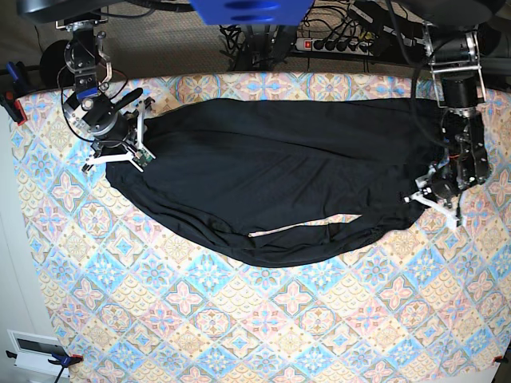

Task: Layout the t-shirt on the table in an organized manner, then fold the t-shirt properly
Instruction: 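Regrasp the shirt side with the left gripper lower along the edge, then lift the shirt sides with both grippers and fold them over the body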

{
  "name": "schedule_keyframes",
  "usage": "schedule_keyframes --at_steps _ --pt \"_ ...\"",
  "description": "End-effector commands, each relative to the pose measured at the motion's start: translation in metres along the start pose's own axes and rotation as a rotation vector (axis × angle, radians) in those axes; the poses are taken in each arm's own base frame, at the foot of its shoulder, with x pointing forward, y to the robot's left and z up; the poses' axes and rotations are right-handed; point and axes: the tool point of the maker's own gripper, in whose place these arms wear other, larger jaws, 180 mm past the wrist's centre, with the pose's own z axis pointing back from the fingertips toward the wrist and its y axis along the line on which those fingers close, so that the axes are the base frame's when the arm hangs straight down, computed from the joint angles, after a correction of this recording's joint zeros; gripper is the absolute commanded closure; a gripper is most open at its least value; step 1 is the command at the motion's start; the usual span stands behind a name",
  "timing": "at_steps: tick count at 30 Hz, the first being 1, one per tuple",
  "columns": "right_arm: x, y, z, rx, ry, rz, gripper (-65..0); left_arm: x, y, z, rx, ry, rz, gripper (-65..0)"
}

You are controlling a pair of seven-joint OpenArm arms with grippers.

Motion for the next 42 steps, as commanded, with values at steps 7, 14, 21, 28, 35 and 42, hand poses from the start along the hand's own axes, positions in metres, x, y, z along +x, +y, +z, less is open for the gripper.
schedule_keyframes --at_steps 7,14,21,28,35,42 --pt "0.014 -0.018 0.004 -0.045 -0.045 0.008 -14.9 0.025 -0.017 0.014 -0.039 -0.058 -0.044 -0.8" --pt "0.056 -0.066 0.008 -0.151 -0.136 0.017 -14.7 0.025 -0.017 0.014 -0.041 -0.06 -0.043 0.0" --pt "0.048 -0.089 -0.017 -0.145 -0.092 -0.036 -15.0 0.03 -0.007 0.019 -0.028 -0.08 -0.015 0.0" --pt "0.056 -0.086 -0.051 -0.067 -0.051 -0.016 -16.0 0.034 0.023 0.033 0.006 -0.128 0.078 0.0" --pt "0.061 -0.088 -0.081 -0.007 -0.003 0.005 -24.2 0.023 0.029 0.032 0.018 -0.11 0.084 0.0" --pt "0.06 -0.096 -0.095 0.039 -0.009 -0.008 -24.8 0.023 0.028 0.032 0.016 -0.109 0.085 0.0"
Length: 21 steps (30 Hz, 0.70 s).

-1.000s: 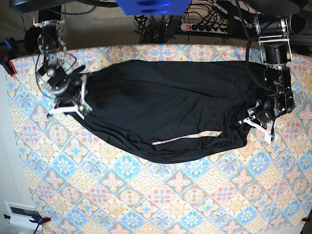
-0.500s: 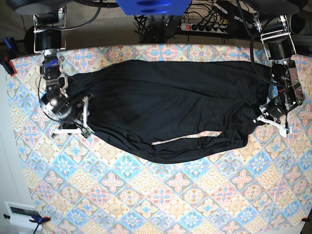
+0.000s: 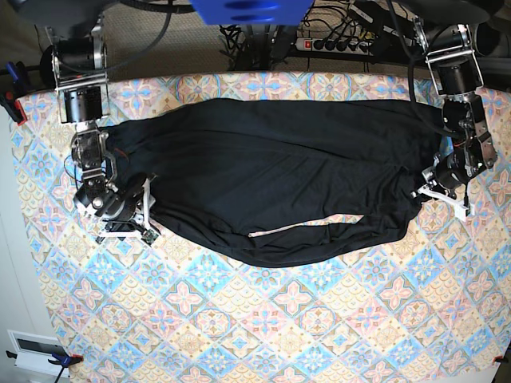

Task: Layout the t-shirt on the table in an organized manner, then fold the t-shirt properly
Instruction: 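Lift the shirt sides with both grippers and fold them over the body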

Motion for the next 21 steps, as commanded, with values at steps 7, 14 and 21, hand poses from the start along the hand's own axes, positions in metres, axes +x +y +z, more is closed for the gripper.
schedule_keyframes --at_steps 7,14,21 --pt "-0.015 -0.007 -0.01 0.029 0.009 -0.051 -24.8 0.022 -0.001 0.007 -0.003 -0.051 -0.017 0.0" --pt "-0.031 -0.001 -0.018 0.056 0.045 -0.08 -11.9 0.025 -0.005 0.008 -0.009 -0.06 -0.025 0.0" --pt "-0.005 0.012 -0.016 0.132 -0.097 -0.201 0.0 0.044 -0.031 0.03 -0.041 -0.148 -0.123 0.0"
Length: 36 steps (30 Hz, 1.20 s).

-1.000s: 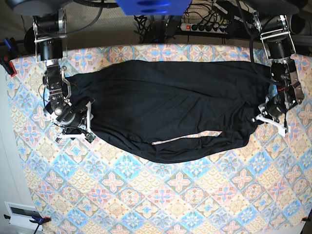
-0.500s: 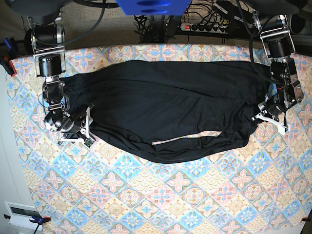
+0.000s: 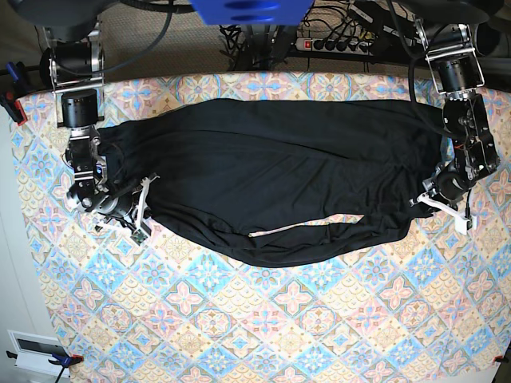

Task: Layout the t-shirt on the table in an organized manner, then fold the t-shirt properly
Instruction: 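Lift the shirt sides with both grippers and fold them over the body, then hold the folded shirt with both grippers and stretch it lengthwise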

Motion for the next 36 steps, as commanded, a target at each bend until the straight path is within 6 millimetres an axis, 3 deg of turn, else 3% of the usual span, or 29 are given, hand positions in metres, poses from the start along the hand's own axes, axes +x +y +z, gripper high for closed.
schedule_keyframes --at_steps 1,4,9,13,23,25,31,36 --pt "0.013 -0.001 0.004 0.012 -0.041 -0.008 0.0 0.021 -0.002 0.008 -0.002 -0.055 -0.024 0.0" --pt "0.034 0.0 0.015 0.029 -0.122 -0.021 0.0 0.017 -0.002 0.014 0.0 -0.058 -0.044 0.0" --pt "0.037 0.013 0.033 0.041 -0.172 0.014 0.0 0.013 -0.009 0.023 -0.007 -0.072 -0.081 0.0" --pt "0.039 0.001 0.056 -0.016 -0.195 0.004 0.0 0.012 -0.009 0.025 -0.008 -0.071 -0.083 0.0" --pt "0.026 0.002 0.091 -0.092 -0.215 0.007 0.0 0.02 0.01 0.035 0.023 -0.11 -0.036 0.0" --pt "0.022 0.004 0.096 -0.092 -0.215 0.017 0.0 0.015 0.011 0.035 0.026 -0.098 -0.035 0.0" --pt "0.0 -0.01 0.119 -0.166 -0.184 -0.019 0.0 0.023 0.01 0.063 0.04 -0.171 -0.078 0.0" --pt "-0.011 -0.016 0.136 -0.217 -0.17 -0.03 0.0 0.026 0.029 0.074 0.082 -0.192 -0.048 0.0"
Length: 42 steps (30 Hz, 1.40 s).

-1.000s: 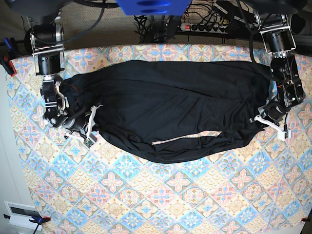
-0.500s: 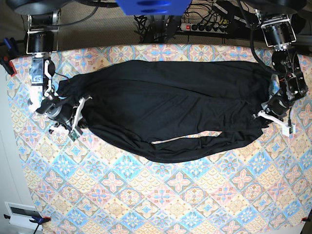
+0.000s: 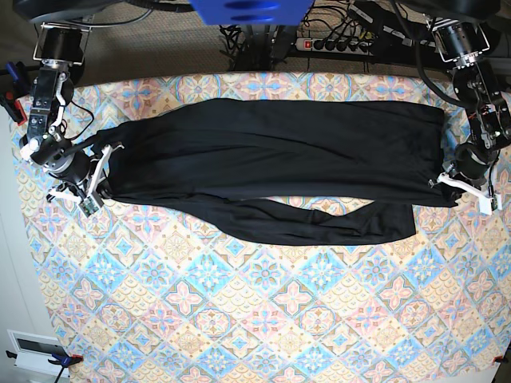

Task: Layout the t-shirt on the table in an organized manner, then fold the t-shirt properly
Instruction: 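Hold the folded shirt with both grippers and stretch it lengthwise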

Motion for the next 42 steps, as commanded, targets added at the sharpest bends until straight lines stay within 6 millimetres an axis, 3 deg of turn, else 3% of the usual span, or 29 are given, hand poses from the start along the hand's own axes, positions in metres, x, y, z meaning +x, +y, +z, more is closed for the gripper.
schedule_keyframes --at_steps 1,12,18,22,24,33,38,42 --pt "0.008 -0.01 0.01 -0.03 -0.03 0.013 0.0 0.016 0.01 0.009 0.023 -0.05 -0.012 0.0" --pt "-0.025 0.005 0.022 -0.016 0.035 0.004 0.0 -0.004 0.024 0.012 0.058 -0.007 -0.01 0.0" --pt "-0.044 0.016 0.022 0.011 0.082 -0.005 0.0 -0.025 0.05 0.004 0.141 0.061 -0.007 0.0" --pt "-0.046 0.016 0.021 0.012 0.09 -0.006 0.0 -0.038 0.059 0.0 0.158 0.095 0.011 0.0" --pt "-0.059 0.017 0.019 0.023 0.136 -0.022 0.0 -0.041 0.061 0.0 0.162 0.105 0.016 0.0" --pt "-0.07 0.048 0.003 0.114 0.197 0.011 0.0 -0.07 0.052 -0.012 0.139 0.194 0.0 0.0" --pt "-0.088 0.034 0.005 0.041 0.3 0.103 -2.3 -0.084 0.04 -0.017 0.113 0.243 -0.031 -0.5" --pt "-0.09 0.038 0.002 0.021 0.318 0.115 -9.7 -0.093 0.039 -0.014 0.112 0.297 -0.026 -8.4"
